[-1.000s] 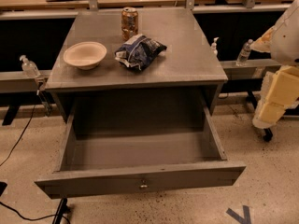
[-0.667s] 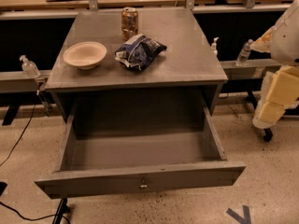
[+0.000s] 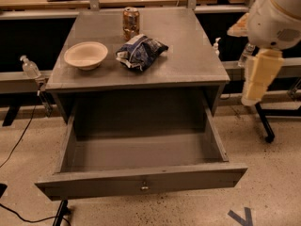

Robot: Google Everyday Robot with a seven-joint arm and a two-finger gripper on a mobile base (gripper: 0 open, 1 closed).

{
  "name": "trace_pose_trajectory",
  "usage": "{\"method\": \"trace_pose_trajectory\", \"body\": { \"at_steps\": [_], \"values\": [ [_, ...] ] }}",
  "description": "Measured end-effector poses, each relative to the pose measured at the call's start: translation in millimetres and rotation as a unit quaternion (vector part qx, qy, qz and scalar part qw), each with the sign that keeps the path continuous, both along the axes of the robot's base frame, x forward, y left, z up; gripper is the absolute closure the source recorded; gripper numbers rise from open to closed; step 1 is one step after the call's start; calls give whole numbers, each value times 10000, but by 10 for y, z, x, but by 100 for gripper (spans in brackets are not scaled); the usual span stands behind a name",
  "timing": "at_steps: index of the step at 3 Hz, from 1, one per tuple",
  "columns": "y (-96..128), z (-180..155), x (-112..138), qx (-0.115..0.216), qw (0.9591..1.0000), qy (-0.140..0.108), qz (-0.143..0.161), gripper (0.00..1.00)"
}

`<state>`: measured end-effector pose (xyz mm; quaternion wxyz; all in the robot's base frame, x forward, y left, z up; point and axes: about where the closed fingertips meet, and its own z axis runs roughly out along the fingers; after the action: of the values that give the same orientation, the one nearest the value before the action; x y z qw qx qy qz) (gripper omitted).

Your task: Place blue chip bag into top drawer

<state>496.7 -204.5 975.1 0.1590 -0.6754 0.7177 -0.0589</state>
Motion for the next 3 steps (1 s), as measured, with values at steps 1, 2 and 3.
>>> {"method": "trace_pose_trajectory", "body": {
  "at_steps": [1, 2, 3],
  "values": [
    [320, -13, 633, -240, 9937, -215, 1073, 0],
    [567, -82, 1017, -594, 9842, -363, 1628, 0],
    [923, -317, 1509, -572, 9703, -600, 2271, 0]
  ]
}}
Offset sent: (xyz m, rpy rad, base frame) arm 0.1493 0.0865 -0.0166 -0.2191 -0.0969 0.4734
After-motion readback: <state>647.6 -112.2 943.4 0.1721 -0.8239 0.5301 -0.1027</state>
